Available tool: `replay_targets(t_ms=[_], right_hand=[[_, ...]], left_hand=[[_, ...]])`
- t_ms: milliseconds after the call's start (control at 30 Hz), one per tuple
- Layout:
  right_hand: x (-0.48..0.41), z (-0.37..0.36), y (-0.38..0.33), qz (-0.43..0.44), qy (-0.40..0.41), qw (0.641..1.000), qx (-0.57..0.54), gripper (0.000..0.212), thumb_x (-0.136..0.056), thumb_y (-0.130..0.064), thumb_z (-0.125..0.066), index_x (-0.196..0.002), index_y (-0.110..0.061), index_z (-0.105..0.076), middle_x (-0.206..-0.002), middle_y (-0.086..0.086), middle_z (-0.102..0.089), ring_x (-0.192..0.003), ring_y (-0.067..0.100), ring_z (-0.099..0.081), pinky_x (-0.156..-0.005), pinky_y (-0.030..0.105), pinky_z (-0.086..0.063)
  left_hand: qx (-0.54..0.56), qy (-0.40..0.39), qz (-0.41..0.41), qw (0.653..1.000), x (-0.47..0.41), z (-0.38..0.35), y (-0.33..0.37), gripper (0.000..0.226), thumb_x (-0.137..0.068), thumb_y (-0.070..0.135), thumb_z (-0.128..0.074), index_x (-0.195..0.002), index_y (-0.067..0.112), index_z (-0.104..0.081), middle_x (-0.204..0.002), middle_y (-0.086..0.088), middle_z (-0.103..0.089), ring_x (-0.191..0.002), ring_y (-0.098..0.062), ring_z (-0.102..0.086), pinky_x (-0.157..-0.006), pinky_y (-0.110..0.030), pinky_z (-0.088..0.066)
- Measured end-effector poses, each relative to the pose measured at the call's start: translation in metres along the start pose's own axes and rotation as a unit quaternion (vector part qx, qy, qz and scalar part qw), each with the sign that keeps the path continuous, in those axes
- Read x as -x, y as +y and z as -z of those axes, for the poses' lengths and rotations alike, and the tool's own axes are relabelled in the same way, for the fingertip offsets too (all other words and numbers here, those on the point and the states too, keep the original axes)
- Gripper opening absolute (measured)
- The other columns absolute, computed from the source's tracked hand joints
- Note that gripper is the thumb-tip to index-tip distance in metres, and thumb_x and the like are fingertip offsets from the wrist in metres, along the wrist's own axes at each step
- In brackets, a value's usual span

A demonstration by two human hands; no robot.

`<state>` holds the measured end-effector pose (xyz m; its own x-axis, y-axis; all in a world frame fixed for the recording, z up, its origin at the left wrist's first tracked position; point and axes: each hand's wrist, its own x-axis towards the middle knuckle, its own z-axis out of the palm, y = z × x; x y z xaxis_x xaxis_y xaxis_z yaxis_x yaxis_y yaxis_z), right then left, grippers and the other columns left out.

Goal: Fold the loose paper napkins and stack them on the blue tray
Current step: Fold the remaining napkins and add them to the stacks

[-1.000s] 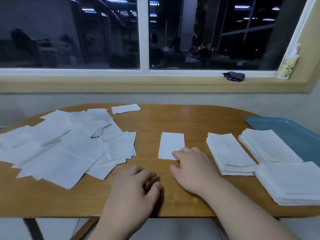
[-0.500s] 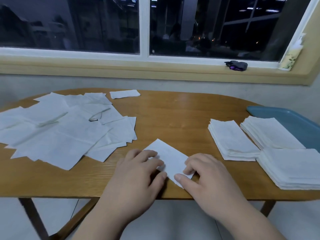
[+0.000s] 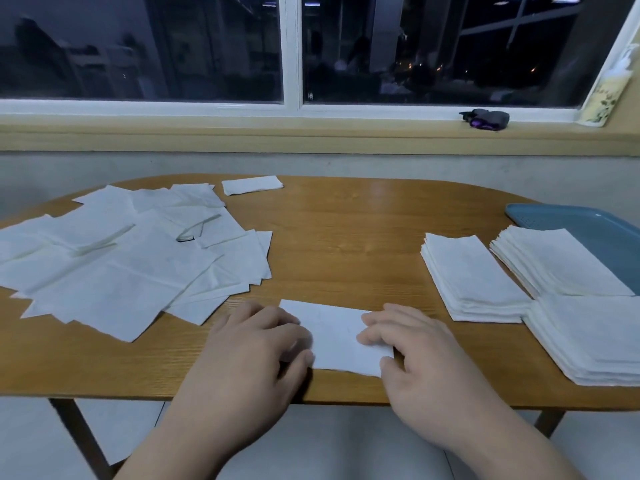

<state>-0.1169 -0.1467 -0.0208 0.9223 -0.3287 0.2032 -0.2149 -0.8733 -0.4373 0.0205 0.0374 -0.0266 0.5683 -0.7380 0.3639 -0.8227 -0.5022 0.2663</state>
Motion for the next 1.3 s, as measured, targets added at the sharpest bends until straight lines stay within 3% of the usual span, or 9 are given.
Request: replay_targets(t_ms=[167,333,533,667,833,1033,1200,1300], right_hand=[[0.003,0.000,-0.006,0.029,0.012,0.999,0.011,0.025,-0.098,-0.037,-0.048,-0.119,-0.040,-0.061,-0.119,-0.034,-0.040,-0.119,-0.026,-0.012,-0.105,0.008,-0.012],[0.001,-0.005,-0.006,0.031,0.019,0.999,0.024,0.034,-0.094,-0.042,-0.037,-0.119,-0.040,-0.060,-0.121,-0.033,-0.042,-0.124,-0.019,-0.018,-0.103,0.006,-0.010],[0.000,-0.008,-0.005,0.031,0.028,0.999,0.031,0.042,-0.089,-0.041,-0.031,-0.119,-0.040,-0.060,-0.122,-0.035,-0.042,-0.126,-0.020,-0.019,-0.103,0.005,-0.008],[0.000,-0.006,-0.005,0.033,0.024,0.999,0.020,0.029,-0.099,-0.033,-0.042,-0.121,-0.040,-0.060,-0.127,-0.036,-0.042,-0.122,-0.028,-0.011,-0.102,0.003,-0.005],[0.003,-0.002,-0.007,0.029,0.039,0.999,-0.011,0.020,-0.098,-0.031,-0.050,-0.106,-0.042,-0.064,-0.120,-0.038,-0.049,-0.130,-0.016,-0.025,-0.108,0.014,-0.023],[-0.005,0.006,-0.031,0.037,0.053,0.997,-0.051,0.023,-0.093,-0.024,-0.061,-0.092,-0.047,-0.063,-0.113,-0.037,-0.054,-0.125,-0.012,-0.037,-0.092,-0.002,-0.025],[-0.039,0.003,-0.078,0.079,0.016,0.996,-0.034,0.014,-0.094,-0.032,-0.057,-0.101,-0.042,-0.064,-0.112,-0.036,-0.052,-0.121,-0.012,-0.037,-0.096,0.005,-0.029],[-0.062,-0.004,-0.112,0.097,-0.002,0.995,-0.013,0.019,-0.095,-0.034,-0.055,-0.110,-0.038,-0.065,-0.115,-0.032,-0.052,-0.117,-0.011,-0.036,-0.096,0.007,-0.031]], left_hand=[[-0.011,0.015,-0.009,1.000,0.004,0.003,-0.005,0.027,-0.086,0.057,-0.042,-0.087,0.045,-0.065,-0.089,0.025,-0.054,-0.096,-0.005,-0.049,-0.084,-0.028,-0.039],[0.014,0.021,-0.020,0.999,0.007,0.005,-0.009,0.022,-0.085,0.053,-0.046,-0.087,0.043,-0.066,-0.096,0.028,-0.055,-0.099,-0.006,-0.049,-0.086,-0.030,-0.044],[0.026,0.016,-0.021,0.999,0.010,0.008,-0.013,0.023,-0.084,0.053,-0.046,-0.088,0.044,-0.067,-0.097,0.031,-0.056,-0.101,-0.006,-0.049,-0.087,-0.028,-0.044],[0.030,0.014,-0.017,0.999,0.013,0.009,-0.015,0.022,-0.084,0.053,-0.047,-0.088,0.044,-0.066,-0.098,0.031,-0.056,-0.102,-0.004,-0.047,-0.088,-0.027,-0.042],[0.038,0.013,-0.009,0.999,0.015,0.011,-0.014,0.023,-0.085,0.054,-0.046,-0.089,0.044,-0.066,-0.100,0.031,-0.055,-0.105,-0.001,-0.046,-0.089,-0.025,-0.039],[0.050,0.044,0.017,0.998,0.020,0.023,-0.024,0.027,-0.088,0.055,-0.045,-0.090,0.041,-0.068,-0.099,0.029,-0.057,-0.098,0.001,-0.044,-0.086,-0.028,-0.042],[0.050,0.052,0.071,0.995,0.027,0.038,-0.046,0.038,-0.085,0.057,-0.038,-0.098,0.041,-0.069,-0.099,0.028,-0.058,-0.099,-0.001,-0.045,-0.090,-0.028,-0.042],[0.039,0.052,0.107,0.992,0.033,0.049,-0.065,0.027,-0.089,0.051,-0.048,-0.100,0.040,-0.070,-0.099,0.027,-0.059,-0.099,-0.001,-0.046,-0.090,-0.029,-0.042]])
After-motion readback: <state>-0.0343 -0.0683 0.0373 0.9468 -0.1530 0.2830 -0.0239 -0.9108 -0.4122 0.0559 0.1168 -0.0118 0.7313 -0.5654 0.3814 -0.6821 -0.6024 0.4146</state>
